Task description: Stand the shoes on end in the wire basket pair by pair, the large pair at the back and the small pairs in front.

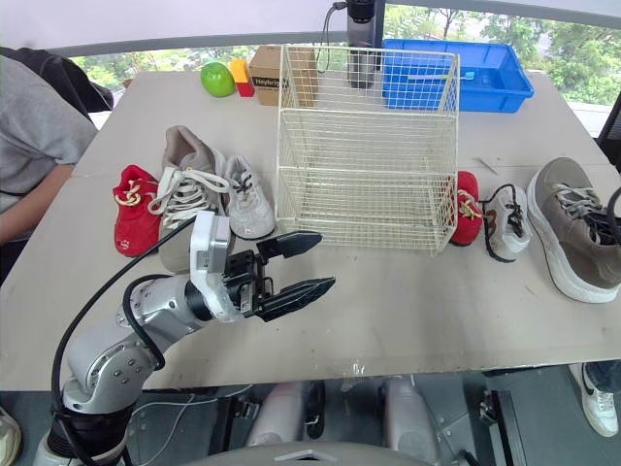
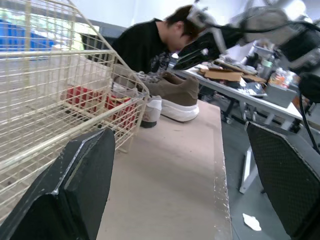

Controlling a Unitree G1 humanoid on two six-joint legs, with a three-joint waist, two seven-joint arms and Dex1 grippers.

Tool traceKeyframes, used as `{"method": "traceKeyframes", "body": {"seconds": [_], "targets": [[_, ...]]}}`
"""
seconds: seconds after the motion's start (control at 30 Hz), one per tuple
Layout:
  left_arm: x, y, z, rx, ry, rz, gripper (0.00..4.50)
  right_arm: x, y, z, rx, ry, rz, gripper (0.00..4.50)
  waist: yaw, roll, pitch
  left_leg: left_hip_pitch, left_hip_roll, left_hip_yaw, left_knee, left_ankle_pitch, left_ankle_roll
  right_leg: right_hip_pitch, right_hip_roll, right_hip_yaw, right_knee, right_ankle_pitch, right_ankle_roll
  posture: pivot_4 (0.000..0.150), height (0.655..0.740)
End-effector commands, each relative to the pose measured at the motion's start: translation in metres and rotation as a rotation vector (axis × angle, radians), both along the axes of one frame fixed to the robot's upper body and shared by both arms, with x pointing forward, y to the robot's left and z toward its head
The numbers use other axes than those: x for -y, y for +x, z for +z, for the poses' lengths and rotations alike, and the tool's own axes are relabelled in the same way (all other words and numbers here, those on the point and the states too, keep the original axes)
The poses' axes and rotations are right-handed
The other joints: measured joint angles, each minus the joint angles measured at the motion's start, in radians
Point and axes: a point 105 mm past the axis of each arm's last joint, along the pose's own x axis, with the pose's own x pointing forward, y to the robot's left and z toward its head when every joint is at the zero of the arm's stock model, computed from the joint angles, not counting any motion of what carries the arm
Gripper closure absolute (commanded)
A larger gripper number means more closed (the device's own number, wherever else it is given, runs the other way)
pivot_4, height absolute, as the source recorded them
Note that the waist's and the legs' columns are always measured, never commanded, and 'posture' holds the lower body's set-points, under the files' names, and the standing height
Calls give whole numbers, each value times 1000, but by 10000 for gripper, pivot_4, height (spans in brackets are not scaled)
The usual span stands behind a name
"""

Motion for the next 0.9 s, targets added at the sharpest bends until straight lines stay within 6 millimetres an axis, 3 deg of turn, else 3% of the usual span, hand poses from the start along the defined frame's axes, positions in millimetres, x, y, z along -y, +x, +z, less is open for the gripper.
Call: {"method": "traceKeyframes", "body": {"seconds": [0.03,0.2,0.4,0.5,0.77,0.9], "targets": [[3,-8,11,55,-18,-13,0,1,-17,-6,84,-22,-56,897,2,0,0,0,0,0,0,0,0,0,0,-1,0,0,0,1500,7400],[1,-7,13,56,-18,-11,0,-1,-30,-30,109,-27,-151,897,1,2,-1,1,0,0,1,0,0,0,-1,2,1,-1,-3,1500,7400],[5,-9,16,55,-27,-37,0,-8,-29,-46,152,16,-181,897,-6,3,-2,2,-1,1,2,0,0,0,0,4,1,-1,-3,1500,7400],[5,-9,18,59,-25,-46,0,3,-25,-54,180,49,-283,897,-8,3,-2,1,-1,0,1,0,0,0,0,5,1,-1,-3,1500,7400],[9,-20,20,37,-11,-151,0,3,-24,-24,378,9,-273,897,-9,3,-2,1,-1,0,1,0,0,0,0,5,1,-1,-3,1500,7400],[9,-21,21,36,0,-186,0,9,-29,-30,329,-37,-285,897,-8,3,-2,1,-1,0,1,0,0,0,0,4,1,-1,-3,1500,7400]]}}
